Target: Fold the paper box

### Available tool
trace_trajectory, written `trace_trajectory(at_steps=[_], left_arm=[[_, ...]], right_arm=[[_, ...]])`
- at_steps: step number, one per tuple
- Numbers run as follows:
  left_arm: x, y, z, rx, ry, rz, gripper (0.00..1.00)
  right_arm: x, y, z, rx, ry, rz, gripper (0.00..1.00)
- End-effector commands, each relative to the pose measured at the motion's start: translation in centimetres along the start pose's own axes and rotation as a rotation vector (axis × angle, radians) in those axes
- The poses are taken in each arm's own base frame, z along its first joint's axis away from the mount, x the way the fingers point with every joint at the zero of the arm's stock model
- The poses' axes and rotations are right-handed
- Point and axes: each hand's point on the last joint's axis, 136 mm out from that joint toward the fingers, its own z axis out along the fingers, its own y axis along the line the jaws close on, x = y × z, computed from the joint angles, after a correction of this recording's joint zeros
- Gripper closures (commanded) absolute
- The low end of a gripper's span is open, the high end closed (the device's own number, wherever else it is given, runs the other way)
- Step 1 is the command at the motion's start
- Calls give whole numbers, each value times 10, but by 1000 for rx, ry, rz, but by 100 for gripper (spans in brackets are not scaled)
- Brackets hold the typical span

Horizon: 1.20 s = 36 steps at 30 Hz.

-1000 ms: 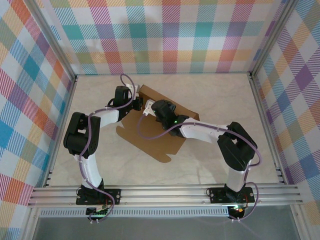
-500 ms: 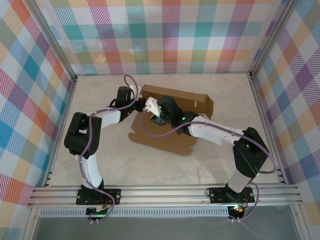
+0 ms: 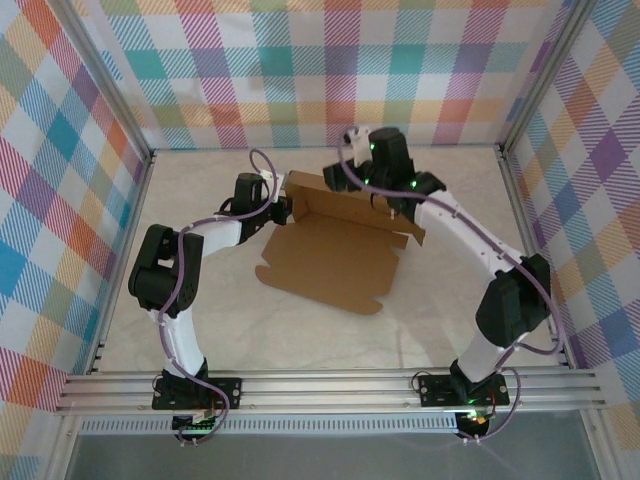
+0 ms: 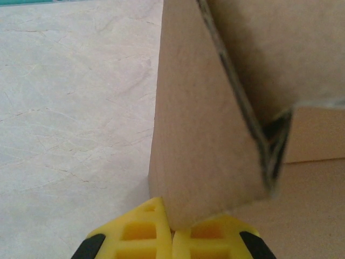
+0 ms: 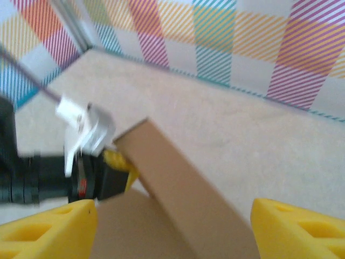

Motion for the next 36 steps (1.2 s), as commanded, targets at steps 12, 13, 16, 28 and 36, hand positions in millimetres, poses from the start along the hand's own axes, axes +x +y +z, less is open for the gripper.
trace_trajectory(at_steps=[12,13,16,28,36], left_arm=[[41,-33,-15,-4,177,28,100],[45,-33,-15,-3,185,14,100],[56,-35,-14,-12,197,-5,100],[59,-38,-4,-28,167,6,93],[55,-37,-1,-32,116,2,76]], right_arm=[[55,13,88,-297,436,292,24],[58,14,92,-310,445,294,24],[70,22,100,-374,476,311,24],[100,27,114,-469,561,388,34],[113,30,112,-505,602,424,36]])
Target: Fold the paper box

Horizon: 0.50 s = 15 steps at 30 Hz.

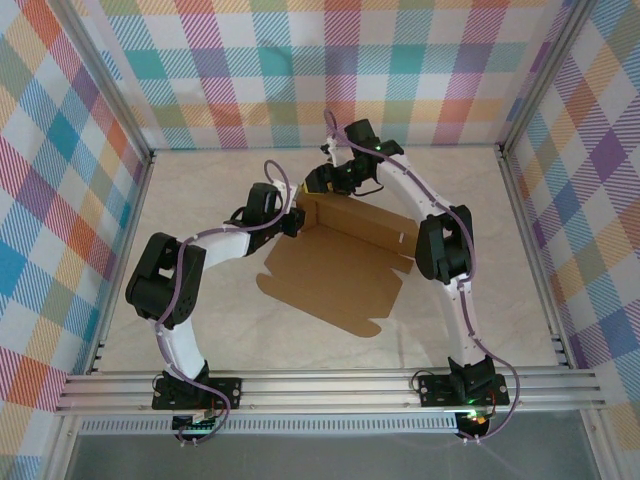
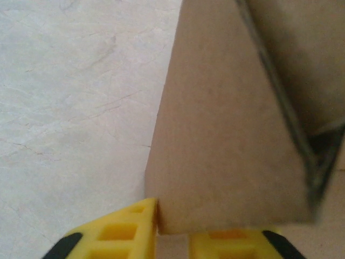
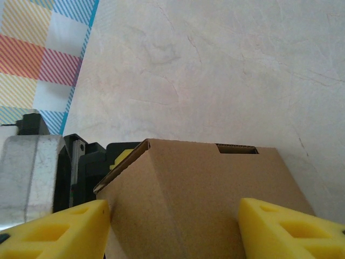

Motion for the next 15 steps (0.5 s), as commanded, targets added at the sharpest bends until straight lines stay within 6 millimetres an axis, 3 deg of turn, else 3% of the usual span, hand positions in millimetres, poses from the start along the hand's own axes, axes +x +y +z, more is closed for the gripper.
trace_trajectory(at_steps=[1,11,15], left_arm=[[31,1,9,-12,69,-29,75],[20,1,17,-7,8,-52,68],[14,-6,19,40,-39,-53,56]], right_arm=[[15,1,9,-60,60,48,37],[21,5,14,-152,85,96,37],[20,6,16,-195,91,124,38]])
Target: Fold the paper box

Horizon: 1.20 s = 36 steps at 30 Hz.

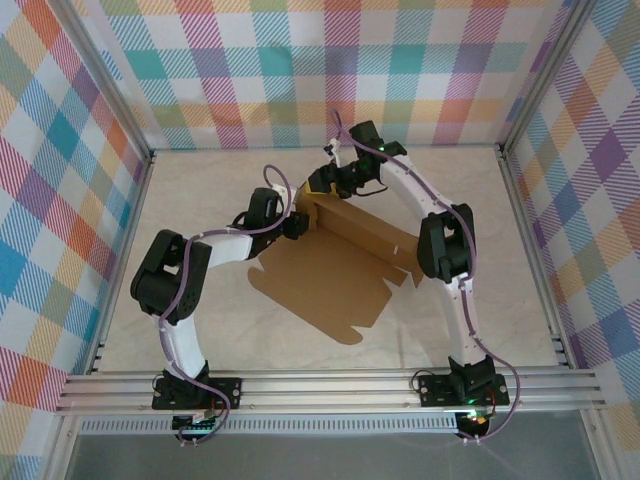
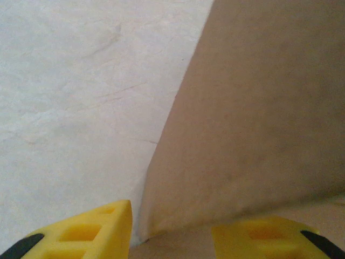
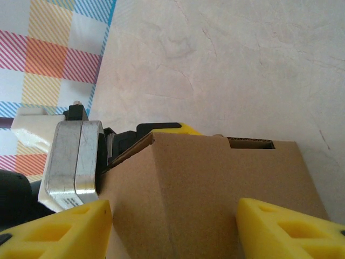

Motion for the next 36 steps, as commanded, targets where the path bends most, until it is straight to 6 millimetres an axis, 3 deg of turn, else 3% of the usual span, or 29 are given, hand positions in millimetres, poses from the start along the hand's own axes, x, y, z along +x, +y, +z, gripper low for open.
trace_trajectory(at_steps=[1,6,15,21,31,36], left_arm=[[7,-9,7,44,-14,-5,55],[4,-9,5,46,-45,27,57],[4,-17,7,89,-21,23,80],[0,-23,-7,73,-43,29,80],[16,-45,-26,27,-55,23,77],[20,-41,-27,0,-75,35,70]], right_arm=[[16,4,17,-102,70,74,38],[14,-1,14,-104,66,91,39],[23,4,17,-164,103,117,40],[37,23,12,-265,131,86,41],[61,38,14,-305,213,29,42],[65,36,17,-308,223,36,42]])
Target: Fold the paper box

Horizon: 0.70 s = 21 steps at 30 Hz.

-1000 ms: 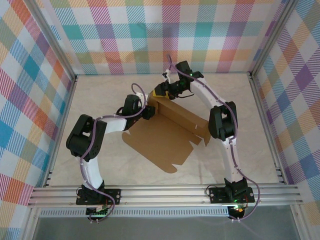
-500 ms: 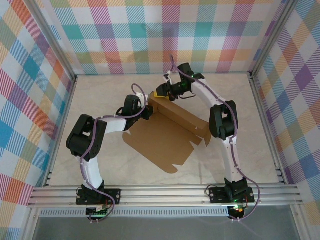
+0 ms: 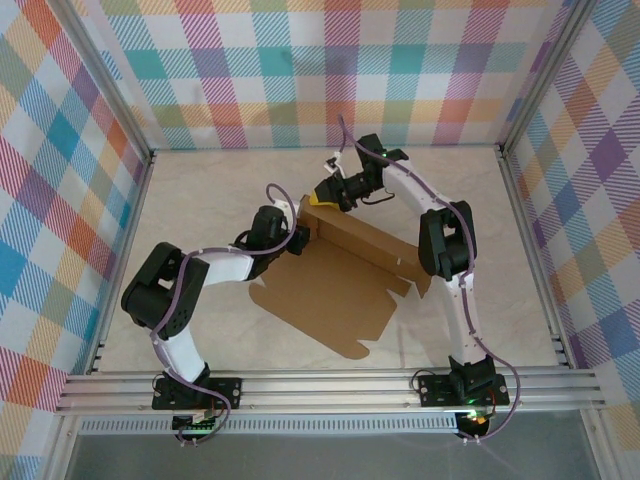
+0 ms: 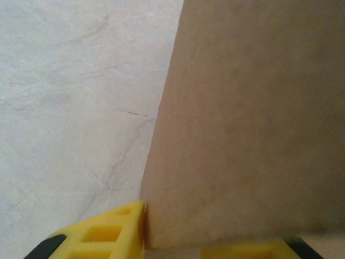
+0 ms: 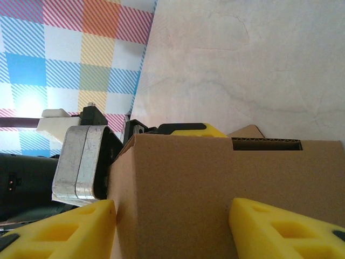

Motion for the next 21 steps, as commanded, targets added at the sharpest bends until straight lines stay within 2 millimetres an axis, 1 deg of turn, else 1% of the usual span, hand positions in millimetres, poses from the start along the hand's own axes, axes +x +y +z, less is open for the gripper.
trace_trajectory(at_steps=[1,5,8,9,10,12,13,16,18,19,21], left_arm=[[-5,-14,-2,25,-40,19,70],[-10,-14,-1,25,-68,33,63],[-14,-15,0,28,-81,37,59],[-14,-15,0,28,-86,38,55],[-16,-15,0,26,-92,38,46],[-18,-15,1,28,-98,39,43],[-19,-15,1,29,-99,40,45],[-19,-16,3,35,-94,44,57],[-17,-17,3,43,-89,44,71],[-17,-17,3,45,-86,44,74],[-14,-18,3,49,-76,47,75]], right_arm=[[24,22,26,-63,92,9,42],[25,16,29,-72,100,24,43],[27,14,31,-85,107,36,43],[27,13,32,-88,108,36,44],[27,13,31,-91,108,37,44],[28,12,32,-91,110,39,44],[28,12,32,-90,110,39,44],[28,10,33,-88,111,44,44],[28,9,33,-86,110,49,44],[28,9,33,-84,110,49,44],[26,8,31,-83,103,56,44]])
